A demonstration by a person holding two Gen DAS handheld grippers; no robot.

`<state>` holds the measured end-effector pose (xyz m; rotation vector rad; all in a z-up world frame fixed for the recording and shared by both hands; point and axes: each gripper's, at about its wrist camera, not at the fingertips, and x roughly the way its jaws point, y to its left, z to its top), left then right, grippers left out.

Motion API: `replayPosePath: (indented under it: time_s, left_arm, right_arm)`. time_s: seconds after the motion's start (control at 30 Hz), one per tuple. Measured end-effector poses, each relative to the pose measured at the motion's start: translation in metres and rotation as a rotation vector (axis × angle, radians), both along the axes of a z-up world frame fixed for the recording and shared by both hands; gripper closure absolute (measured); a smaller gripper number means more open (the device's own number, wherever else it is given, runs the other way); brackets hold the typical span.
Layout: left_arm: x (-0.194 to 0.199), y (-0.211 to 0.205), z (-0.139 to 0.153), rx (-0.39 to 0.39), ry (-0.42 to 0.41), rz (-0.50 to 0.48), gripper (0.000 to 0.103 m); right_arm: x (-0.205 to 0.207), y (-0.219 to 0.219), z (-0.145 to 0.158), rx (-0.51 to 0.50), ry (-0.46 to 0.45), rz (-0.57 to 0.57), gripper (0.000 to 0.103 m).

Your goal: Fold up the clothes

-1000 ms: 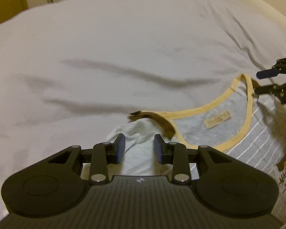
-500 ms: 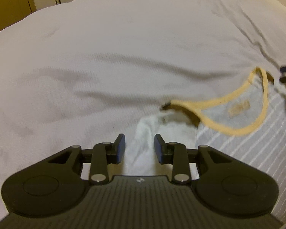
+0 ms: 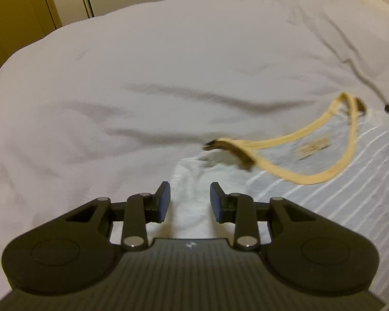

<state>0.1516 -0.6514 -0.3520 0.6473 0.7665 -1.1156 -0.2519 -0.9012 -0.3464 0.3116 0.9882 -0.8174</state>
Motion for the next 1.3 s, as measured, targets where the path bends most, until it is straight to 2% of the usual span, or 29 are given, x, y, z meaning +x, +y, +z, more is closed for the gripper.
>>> replayPosePath:
  time_s: [0.1,0.23,0.3,0.4,0.47,0.5,0.67,0.8,0.87,0.97,1.07,1.17,1.3]
  left_arm:
    - [-0.022,0.000,0.000,-0.005,-0.004,-0.048,0.074]
    - [-0.057,-0.007,-0.011,0.036,-0.043,-0.154,0.074]
    - [-0.073,-0.008,-0.022,0.070,-0.067,-0.196,0.074]
    - [-0.089,-0.007,-0.031,0.084,-0.048,-0.202,0.074]
    - [-0.096,-0.004,-0.032,0.086,-0.037,-0.186,0.074]
    - [-0.098,-0.003,-0.031,0.083,-0.033,-0.178,0.074]
    - [-0.106,-0.002,-0.020,0.069,-0.032,-0.150,0.074]
    - [-0.112,0.000,-0.010,0.059,-0.030,-0.132,0.074]
    - [-0.116,0.005,-0.007,0.057,-0.029,-0.121,0.074]
    - [-0.121,0.017,-0.007,0.066,-0.019,-0.099,0.074]
    - [-0.120,0.032,-0.012,0.085,-0.004,-0.064,0.074]
    - [-0.105,0.052,-0.024,0.111,0.019,0.000,0.074]
    - [-0.072,0.084,-0.039,0.150,0.041,0.110,0.074]
  right_arm:
    - [-0.020,0.007,-0.001,-0.044,0.068,0.058,0.058]
    - [-0.032,0.001,0.001,-0.104,0.121,0.093,0.058]
    - [-0.045,-0.007,0.002,-0.098,0.139,0.086,0.057]
    - [-0.050,-0.012,-0.003,-0.071,0.140,0.068,0.059]
    - [-0.057,-0.015,-0.003,-0.070,0.127,0.052,0.081]
    - [-0.061,-0.017,-0.002,-0.076,0.119,0.040,0.103]
    - [-0.074,-0.029,0.000,-0.142,0.109,-0.005,0.103]
    - [-0.071,-0.016,0.008,-0.237,0.118,-0.007,0.090]
    - [-0.074,-0.004,0.020,-0.267,0.082,-0.029,0.088]
    - [-0.076,0.019,0.031,-0.223,-0.022,-0.012,0.082]
    - [-0.071,0.050,0.020,-0.112,-0.055,0.090,0.080]
    - [-0.065,0.073,-0.006,-0.020,-0.011,0.190,0.077]
    - [-0.070,0.076,-0.040,0.033,0.127,0.181,0.077]
